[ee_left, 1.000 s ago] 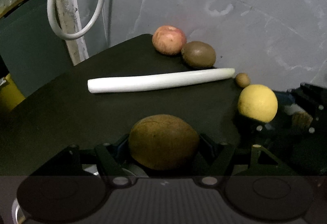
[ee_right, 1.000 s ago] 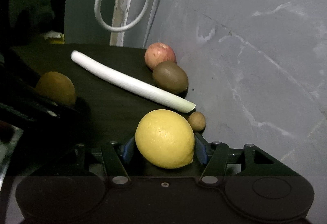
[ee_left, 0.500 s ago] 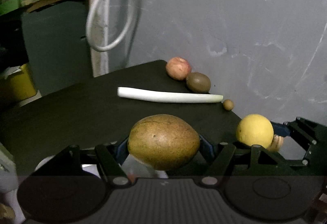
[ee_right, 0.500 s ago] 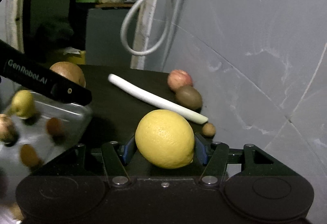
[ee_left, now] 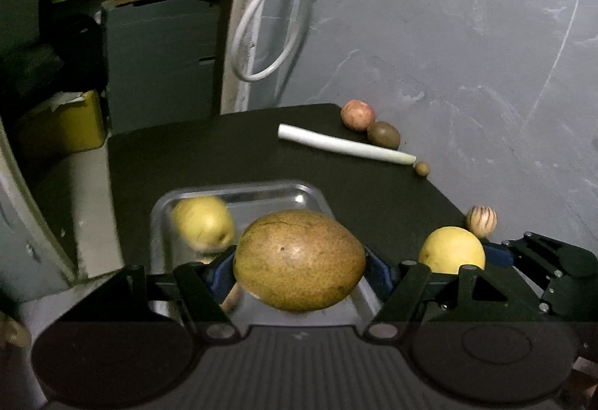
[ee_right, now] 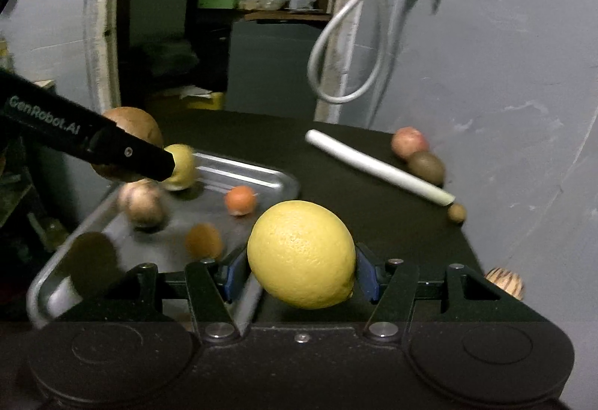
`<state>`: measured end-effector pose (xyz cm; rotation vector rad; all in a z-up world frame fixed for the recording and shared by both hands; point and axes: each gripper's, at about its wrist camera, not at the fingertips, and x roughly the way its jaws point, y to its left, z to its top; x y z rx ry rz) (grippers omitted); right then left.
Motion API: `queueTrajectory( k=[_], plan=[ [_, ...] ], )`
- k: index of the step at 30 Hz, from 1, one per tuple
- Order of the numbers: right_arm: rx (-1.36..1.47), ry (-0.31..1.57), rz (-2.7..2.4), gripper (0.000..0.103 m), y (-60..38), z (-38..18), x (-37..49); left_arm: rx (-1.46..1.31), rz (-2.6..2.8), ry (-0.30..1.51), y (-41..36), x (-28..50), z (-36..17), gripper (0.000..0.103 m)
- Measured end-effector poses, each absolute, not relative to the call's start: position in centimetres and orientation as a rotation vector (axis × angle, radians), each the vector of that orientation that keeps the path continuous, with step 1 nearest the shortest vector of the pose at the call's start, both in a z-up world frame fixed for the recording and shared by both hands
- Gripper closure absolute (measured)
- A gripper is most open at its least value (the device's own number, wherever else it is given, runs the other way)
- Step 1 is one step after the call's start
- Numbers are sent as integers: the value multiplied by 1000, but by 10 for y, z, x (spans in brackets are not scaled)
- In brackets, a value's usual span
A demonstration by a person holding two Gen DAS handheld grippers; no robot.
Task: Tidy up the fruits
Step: 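Lower the brown fruit and grapefruit into the tray and open both tools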
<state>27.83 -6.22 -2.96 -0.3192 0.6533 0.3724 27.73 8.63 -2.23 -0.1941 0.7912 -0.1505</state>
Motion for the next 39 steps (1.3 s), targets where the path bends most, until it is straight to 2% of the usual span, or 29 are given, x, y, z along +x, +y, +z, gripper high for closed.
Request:
queueTrajectory(
  k=[15, 26, 39],
  plan=[
    [-309, 786, 475, 43, -32, -43, 216, -285, -143, 898, 110, 199, -53, 29],
    [-298, 892, 466, 43, -29, -62, 215, -305, -158, 988, 108, 197, -76, 29],
    [-313, 924, 493, 43, -24, -70, 227, -340, -157, 1033, 115, 207, -89, 29]
  ],
)
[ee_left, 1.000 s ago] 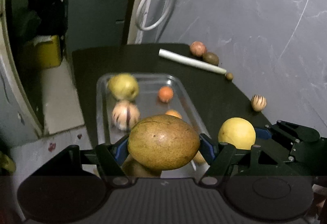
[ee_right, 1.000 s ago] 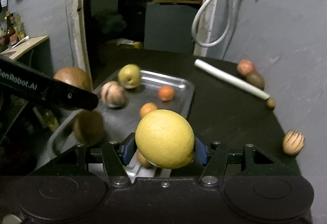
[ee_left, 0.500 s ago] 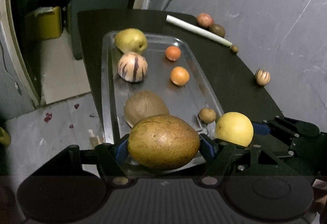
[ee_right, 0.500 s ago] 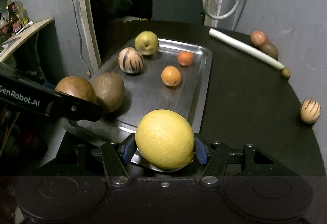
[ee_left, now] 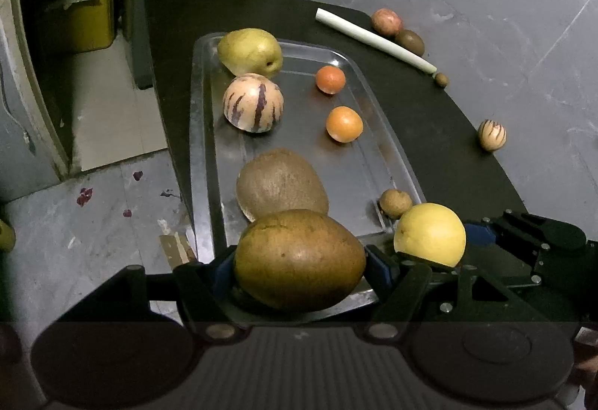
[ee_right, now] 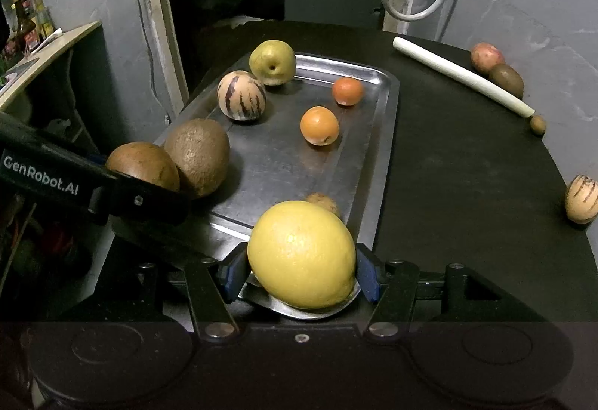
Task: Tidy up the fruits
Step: 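Lower the brown fruit and grapefruit into the tray and open both tools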
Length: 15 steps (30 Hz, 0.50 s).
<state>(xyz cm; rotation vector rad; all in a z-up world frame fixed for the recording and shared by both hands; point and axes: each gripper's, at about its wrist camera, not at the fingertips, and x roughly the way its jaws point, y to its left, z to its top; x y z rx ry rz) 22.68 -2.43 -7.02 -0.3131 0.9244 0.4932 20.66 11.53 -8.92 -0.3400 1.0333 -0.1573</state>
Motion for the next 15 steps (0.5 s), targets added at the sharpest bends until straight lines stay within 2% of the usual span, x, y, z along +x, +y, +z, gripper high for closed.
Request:
queueTrajectory(
  k=[15],
  plan=[
    [-349, 894, 496, 42, -20, -75, 230, -329, -131, 1048, 113, 215, -99, 29]
  ],
)
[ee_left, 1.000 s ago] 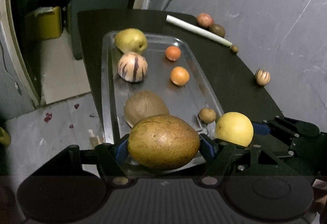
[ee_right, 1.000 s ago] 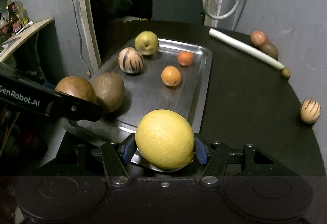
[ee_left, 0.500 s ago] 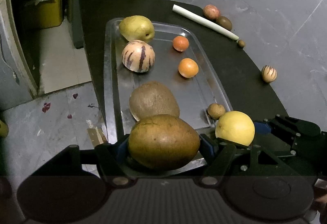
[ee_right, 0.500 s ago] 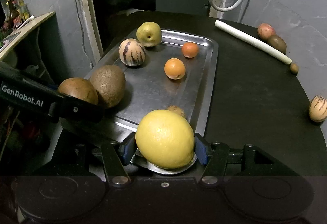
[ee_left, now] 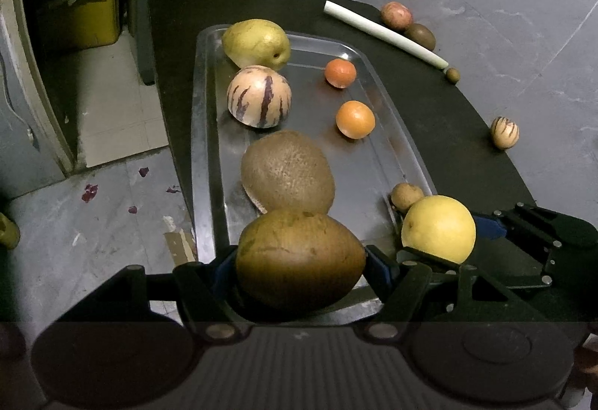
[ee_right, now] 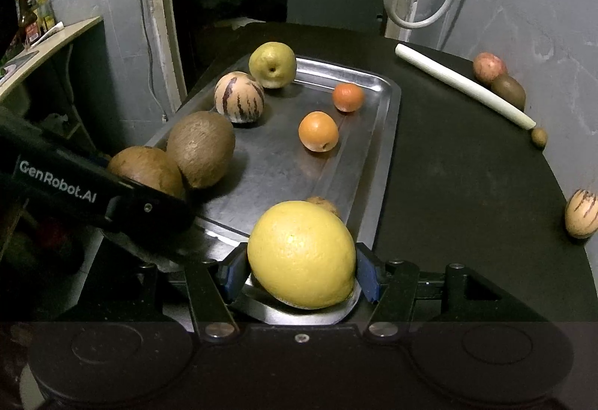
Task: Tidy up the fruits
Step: 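Lower the brown fruit and grapefruit into the tray and open both tools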
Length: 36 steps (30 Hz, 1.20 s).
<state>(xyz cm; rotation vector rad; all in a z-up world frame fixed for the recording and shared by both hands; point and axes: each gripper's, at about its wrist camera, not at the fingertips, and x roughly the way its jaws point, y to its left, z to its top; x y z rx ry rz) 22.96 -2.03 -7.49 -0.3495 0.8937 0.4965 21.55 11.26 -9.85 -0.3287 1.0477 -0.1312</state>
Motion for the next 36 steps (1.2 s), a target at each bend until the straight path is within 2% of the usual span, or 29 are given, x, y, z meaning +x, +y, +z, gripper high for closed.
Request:
queueTrajectory(
  k=[14, 20, 26, 33, 36],
  plan=[
    [-384, 871, 505, 41, -19, -76, 222, -343, -127, 1075, 114, 218, -98, 29],
    [-371, 871, 501, 37, -21, -75, 221, -370, -142, 1080, 117, 215, -94, 28],
    [-339, 853, 490, 26, -25, -65, 213, -381, -152, 1071, 120, 209, -84, 20],
    [-257, 828, 409, 8, -42, -47, 197, -411, -158, 1046, 127, 195, -68, 2],
    [-217, 822, 341, 2, -52, -41, 190, -412, -165, 1070, 129, 191, -65, 1]
  ],
)
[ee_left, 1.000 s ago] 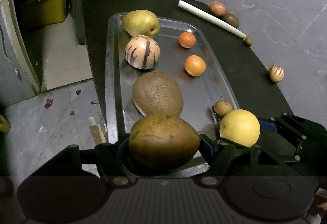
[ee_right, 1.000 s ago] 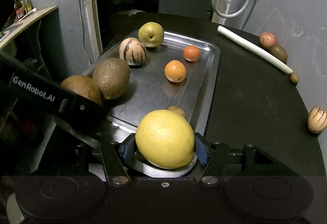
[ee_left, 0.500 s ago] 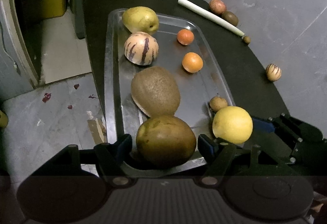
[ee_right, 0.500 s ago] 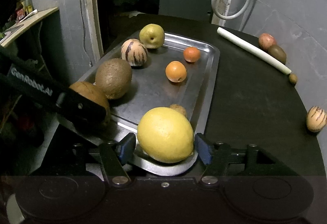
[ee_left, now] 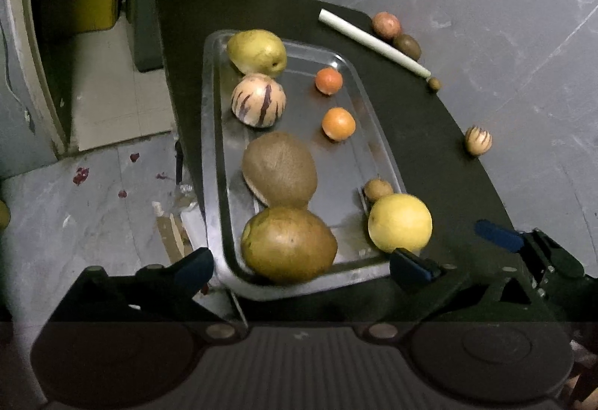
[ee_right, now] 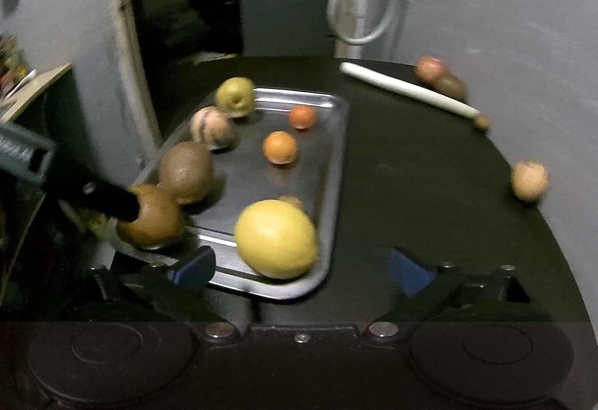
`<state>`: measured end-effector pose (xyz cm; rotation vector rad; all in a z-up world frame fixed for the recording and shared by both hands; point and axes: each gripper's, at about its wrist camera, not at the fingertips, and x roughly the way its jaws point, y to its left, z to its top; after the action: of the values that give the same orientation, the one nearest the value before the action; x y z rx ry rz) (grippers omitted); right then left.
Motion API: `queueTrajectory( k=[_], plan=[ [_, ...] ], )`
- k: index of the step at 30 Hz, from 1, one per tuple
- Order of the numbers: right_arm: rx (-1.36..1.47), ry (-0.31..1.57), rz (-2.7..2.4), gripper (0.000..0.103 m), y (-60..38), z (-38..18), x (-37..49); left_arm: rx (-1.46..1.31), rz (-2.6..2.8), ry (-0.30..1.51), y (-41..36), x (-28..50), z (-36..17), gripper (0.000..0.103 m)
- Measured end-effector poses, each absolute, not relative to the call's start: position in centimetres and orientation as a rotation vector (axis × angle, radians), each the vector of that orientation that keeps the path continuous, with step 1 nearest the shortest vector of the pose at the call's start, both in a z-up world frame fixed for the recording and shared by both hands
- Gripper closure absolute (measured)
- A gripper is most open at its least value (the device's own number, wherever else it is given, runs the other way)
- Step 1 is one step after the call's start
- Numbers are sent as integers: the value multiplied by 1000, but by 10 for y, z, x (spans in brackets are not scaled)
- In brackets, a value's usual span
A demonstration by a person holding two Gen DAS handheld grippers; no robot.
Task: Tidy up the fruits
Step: 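Lower the brown fruit and grapefruit into the tray and open both tools, then move both tools back toward the remaining fruits by the wall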
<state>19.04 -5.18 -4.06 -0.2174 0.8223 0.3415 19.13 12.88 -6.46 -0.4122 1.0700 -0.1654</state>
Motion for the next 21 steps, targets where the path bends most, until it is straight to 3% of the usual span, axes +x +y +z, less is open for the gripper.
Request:
queueTrajectory(
  k=[21],
  plan=[
    [-42, 781, -118, 1, -127, -18, 146, -138, -306, 1052, 109, 222, -31, 1]
  ],
)
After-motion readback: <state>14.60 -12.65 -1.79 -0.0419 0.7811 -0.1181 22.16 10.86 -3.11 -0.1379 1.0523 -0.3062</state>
